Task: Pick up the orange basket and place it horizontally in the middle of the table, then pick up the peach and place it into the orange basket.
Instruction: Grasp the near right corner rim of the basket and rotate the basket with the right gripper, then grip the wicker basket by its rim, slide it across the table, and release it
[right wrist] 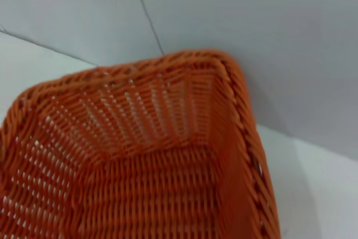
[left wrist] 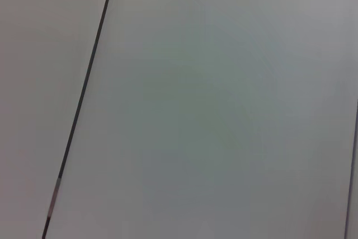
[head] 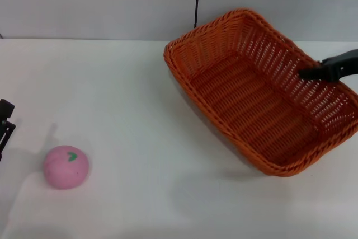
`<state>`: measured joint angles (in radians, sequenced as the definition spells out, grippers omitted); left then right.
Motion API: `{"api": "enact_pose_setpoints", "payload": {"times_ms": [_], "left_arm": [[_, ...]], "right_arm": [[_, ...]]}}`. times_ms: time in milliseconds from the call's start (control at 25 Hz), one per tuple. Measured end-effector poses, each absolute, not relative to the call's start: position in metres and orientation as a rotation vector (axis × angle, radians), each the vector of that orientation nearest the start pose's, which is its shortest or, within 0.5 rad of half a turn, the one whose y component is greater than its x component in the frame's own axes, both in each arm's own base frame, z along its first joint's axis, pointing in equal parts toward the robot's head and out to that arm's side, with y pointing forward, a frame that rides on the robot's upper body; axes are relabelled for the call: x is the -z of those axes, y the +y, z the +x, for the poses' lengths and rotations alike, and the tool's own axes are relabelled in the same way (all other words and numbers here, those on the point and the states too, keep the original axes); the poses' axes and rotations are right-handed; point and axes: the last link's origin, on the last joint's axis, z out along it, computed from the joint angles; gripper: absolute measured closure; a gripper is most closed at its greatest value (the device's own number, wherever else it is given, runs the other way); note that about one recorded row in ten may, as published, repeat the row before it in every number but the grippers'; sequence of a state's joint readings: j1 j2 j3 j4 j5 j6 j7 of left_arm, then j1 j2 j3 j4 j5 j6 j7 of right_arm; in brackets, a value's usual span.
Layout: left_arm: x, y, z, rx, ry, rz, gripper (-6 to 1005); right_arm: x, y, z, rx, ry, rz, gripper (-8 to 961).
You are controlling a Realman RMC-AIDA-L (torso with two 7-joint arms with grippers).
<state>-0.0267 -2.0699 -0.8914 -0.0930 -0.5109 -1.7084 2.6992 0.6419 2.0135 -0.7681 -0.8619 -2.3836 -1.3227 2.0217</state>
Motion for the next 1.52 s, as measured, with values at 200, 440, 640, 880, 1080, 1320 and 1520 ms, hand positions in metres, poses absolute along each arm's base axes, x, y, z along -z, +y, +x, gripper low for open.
{"api": "enact_pose_setpoints", "payload": {"times_ms": [200,440,640,880,1080,1320,1520], "left_arm": [[-0.002,0.164,-0.359,1.004,-0.595,-1.586,196],[-0.003,0.162,-0.361,0.999,-0.596,-1.580,195],[-0.003,0.158,-0.362,0.992,-0.603,-1.581,195],[-0.001,0.149,-0.363,0.986,-0.615,-1.583,196],[0.001,0.145,-0.363,0.982,-0.625,-1.590,197],[0.002,0.139,-0.364,0.974,-0.637,-1.587,195],[0.002,0.137,-0.365,0.969,-0.640,-1.587,196]], "right_arm": [[-0.054,0.390,0.259,-0.100,0.902,-2.523,635],[-0.051,0.387,0.241,-0.064,0.674,-2.688,794],[-0.051,0.389,0.230,-0.029,0.410,-2.766,778],[-0.041,0.392,0.212,0.008,0.081,-2.845,760],[-0.025,0.392,0.194,-0.020,-0.130,-2.901,744],[-0.007,0.394,0.181,-0.030,-0.226,-2.947,726],[-0.001,0.395,0.179,-0.014,-0.244,-2.933,710]]}}
